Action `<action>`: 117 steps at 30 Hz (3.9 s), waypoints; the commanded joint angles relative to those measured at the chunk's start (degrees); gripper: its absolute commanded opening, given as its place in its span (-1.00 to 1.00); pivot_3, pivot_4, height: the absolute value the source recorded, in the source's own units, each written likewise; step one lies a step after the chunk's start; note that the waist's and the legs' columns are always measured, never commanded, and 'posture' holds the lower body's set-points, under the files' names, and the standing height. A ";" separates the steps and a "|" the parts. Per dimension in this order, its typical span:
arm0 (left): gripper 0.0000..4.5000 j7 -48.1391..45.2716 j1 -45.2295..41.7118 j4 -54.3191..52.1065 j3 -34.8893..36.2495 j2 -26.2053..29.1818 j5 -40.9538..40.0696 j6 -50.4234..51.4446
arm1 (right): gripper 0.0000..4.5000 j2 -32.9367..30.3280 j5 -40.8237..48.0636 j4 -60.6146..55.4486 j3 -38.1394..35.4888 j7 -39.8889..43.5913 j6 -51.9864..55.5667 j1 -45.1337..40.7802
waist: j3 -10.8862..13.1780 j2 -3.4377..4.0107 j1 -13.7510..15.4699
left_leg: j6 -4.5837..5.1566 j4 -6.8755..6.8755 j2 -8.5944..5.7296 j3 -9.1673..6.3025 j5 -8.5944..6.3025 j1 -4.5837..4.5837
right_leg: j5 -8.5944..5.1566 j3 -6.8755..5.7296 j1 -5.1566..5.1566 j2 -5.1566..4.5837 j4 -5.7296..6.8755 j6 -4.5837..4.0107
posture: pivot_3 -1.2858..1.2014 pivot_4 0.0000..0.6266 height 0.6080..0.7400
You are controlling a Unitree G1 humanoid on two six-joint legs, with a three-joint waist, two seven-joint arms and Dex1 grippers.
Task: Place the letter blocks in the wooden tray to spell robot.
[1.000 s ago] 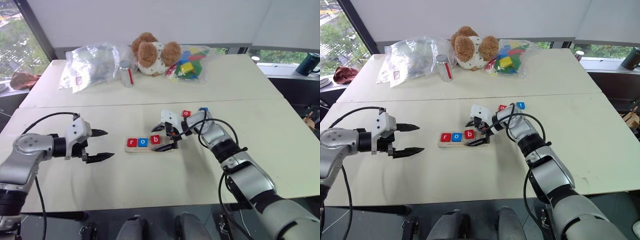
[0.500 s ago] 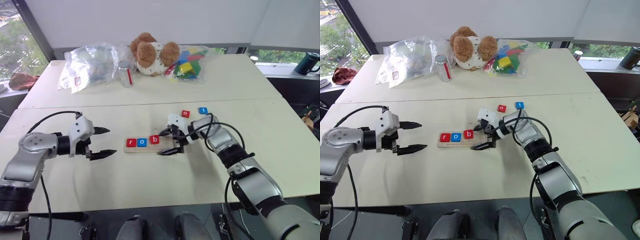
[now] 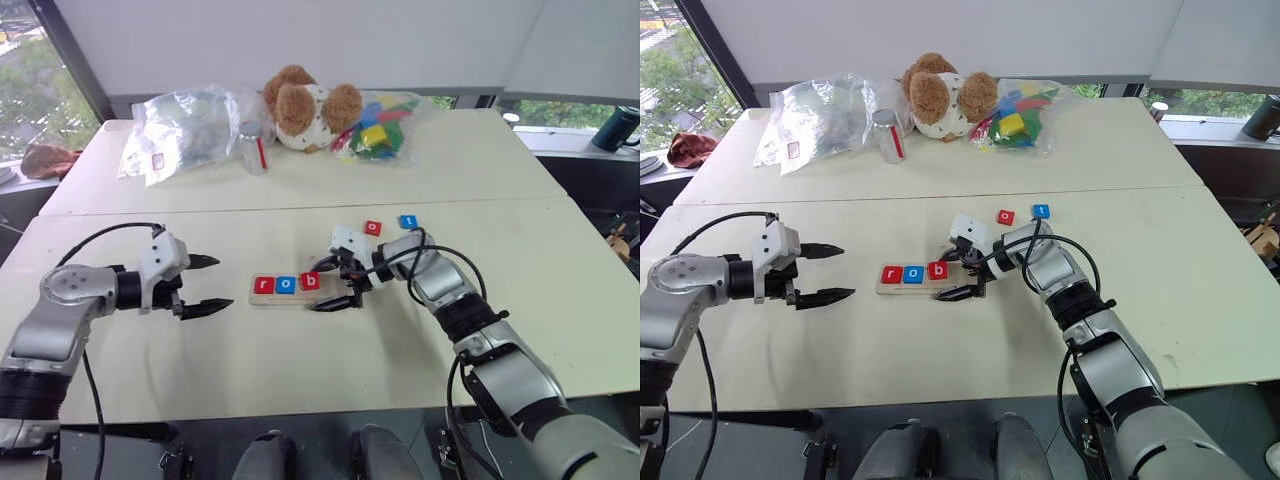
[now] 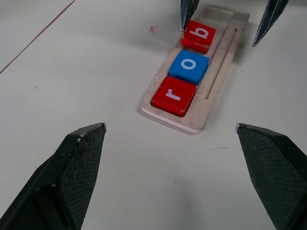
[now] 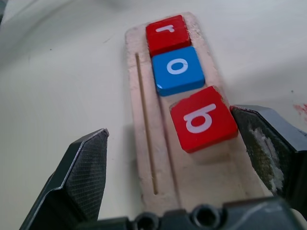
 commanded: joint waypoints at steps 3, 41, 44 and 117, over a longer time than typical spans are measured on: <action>1.00 0.41 -1.42 0.23 0.54 -0.11 0.21 -0.93 | 0.97 -0.72 1.36 -5.51 0.18 0.27 2.02 1.56 | 0.00 0.00 0.03 | 0.00 0.00 0.00 0.00 0.00 0.00 | 0.00 0.00 0.00 0.00 0.00 0.00 | 0.03 -0.52 1.00; 1.00 8.81 -6.56 -8.90 4.62 -1.21 -5.43 11.07 | 0.97 16.55 5.30 -7.85 -30.32 -69.19 27.19 1.37 | -0.03 -0.03 -1.25 | -0.12 -0.01 -0.01 -0.03 0.09 0.01 | 0.00 0.02 -0.02 0.02 0.16 0.01 | 0.03 -0.52 1.00; 1.00 9.09 -6.46 -9.06 4.54 -1.56 -5.45 10.91 | 0.97 17.14 4.58 -0.77 -29.13 -70.69 22.09 -0.29 | -0.03 -0.04 -1.58 | -0.12 -0.07 -0.01 -0.02 0.09 0.04 | 0.00 0.01 -0.03 0.03 0.17 0.01 | 0.03 -0.52 1.00; 1.00 -11.68 -5.64 -15.17 -2.30 6.18 -8.65 13.27 | 0.97 -24.16 10.72 -5.02 -13.69 3.23 -15.62 17.92 | 0.02 -0.15 0.17 | 0.46 0.05 0.16 0.00 -0.22 0.38 | 0.00 0.16 0.47 0.31 -0.05 0.01 | 0.03 -0.52 1.00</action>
